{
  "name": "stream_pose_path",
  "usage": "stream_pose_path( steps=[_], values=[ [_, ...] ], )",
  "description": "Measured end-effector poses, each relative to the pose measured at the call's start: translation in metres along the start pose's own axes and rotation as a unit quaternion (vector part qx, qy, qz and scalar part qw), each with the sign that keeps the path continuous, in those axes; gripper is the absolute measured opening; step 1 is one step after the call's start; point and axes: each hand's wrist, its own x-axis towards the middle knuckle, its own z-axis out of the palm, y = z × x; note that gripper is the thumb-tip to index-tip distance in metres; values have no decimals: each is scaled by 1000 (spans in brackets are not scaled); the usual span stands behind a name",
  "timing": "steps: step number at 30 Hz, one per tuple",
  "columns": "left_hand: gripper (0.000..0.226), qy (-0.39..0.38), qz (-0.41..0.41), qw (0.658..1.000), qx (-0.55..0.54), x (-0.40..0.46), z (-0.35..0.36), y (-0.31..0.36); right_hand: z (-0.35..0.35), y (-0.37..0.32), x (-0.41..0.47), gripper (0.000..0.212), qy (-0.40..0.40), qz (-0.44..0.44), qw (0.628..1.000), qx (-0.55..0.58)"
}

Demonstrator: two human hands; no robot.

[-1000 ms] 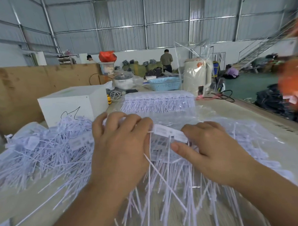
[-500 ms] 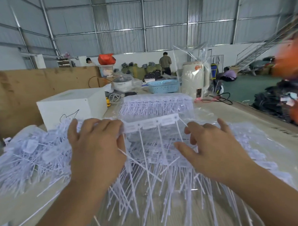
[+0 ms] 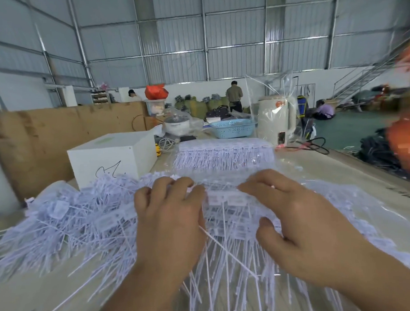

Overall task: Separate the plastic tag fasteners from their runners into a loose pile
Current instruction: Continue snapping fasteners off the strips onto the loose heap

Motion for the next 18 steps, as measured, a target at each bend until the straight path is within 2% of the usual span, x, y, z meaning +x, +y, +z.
stream_pose_path(
  steps=[2,4,5,6,7,8,10,13,15,18],
  values=[
    [31,18,1,1000,1,0,-3,2,0,3,2,44,-31,44,998,-22],
    [31,48,24,999,1,-2,-6,10,0,4,5,41,-71,87,986,-124],
    [30,64,38,997,-1,-3,-8,15,-1,2,6,32,-81,110,976,-170],
    [29,78,48,996,-3,-4,-9,19,-1,0,8,20,-77,127,969,-195],
    [28,92,54,994,-5,-4,-11,23,0,-1,8,23,-49,133,968,-205],
    [28,105,57,993,-7,-5,-12,26,2,0,7,36,2,119,972,-202],
    [29,118,62,991,-13,-6,-14,32,11,-6,3,51,90,31,983,-159],
    [35,113,66,991,-20,-6,-16,34,20,-27,7,58,97,-71,987,-103],
    [37,110,67,991,-25,-6,-17,30,21,-24,9,57,80,-55,991,-94],
    [33,109,73,991,-30,-6,-17,26,14,-11,11,52,35,19,996,-81]
  ],
)
